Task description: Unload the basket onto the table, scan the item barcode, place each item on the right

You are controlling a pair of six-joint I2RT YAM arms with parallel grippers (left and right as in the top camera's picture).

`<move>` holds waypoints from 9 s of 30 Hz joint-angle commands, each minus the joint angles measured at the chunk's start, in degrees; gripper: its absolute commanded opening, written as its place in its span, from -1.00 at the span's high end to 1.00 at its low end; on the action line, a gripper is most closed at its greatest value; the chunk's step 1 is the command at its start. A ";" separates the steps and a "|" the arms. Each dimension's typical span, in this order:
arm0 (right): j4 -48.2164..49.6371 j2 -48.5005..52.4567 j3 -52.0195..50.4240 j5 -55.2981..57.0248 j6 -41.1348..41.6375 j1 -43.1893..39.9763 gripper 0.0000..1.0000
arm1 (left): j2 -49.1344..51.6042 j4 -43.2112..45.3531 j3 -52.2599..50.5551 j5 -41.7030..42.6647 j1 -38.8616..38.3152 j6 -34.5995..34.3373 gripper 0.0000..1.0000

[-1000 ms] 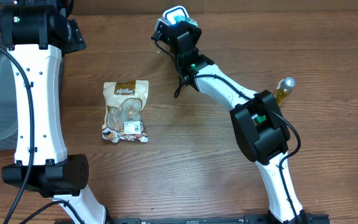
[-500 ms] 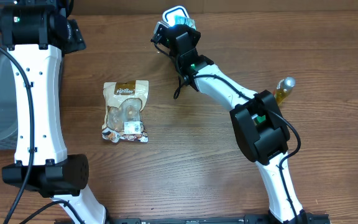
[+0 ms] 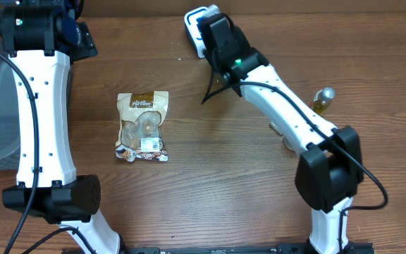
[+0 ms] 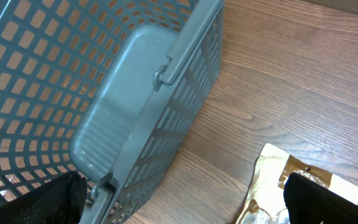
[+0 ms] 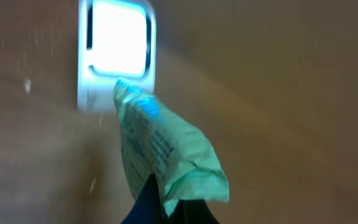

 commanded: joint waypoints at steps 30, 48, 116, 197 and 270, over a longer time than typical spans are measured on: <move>-27.71 -0.72 -8.37 -19.21 28.70 -8.13 -0.61 | -0.24 0.11 1.07 0.24 -0.37 1.03 -0.99; -14.34 -0.39 -8.68 -39.04 27.98 2.71 -0.61 | -0.24 0.11 1.07 0.24 -0.37 1.03 -0.98; -33.62 0.46 -8.92 -28.96 38.10 14.12 0.41 | -0.24 0.11 1.07 0.24 -0.33 1.03 -0.99; -16.13 -7.28 -14.29 -31.28 26.21 10.51 -1.00 | -0.24 0.13 1.07 0.22 -0.37 1.03 -1.00; -14.45 -7.28 -14.29 -31.30 26.21 10.51 -1.00 | -0.24 0.11 1.07 0.24 -0.37 1.03 -0.99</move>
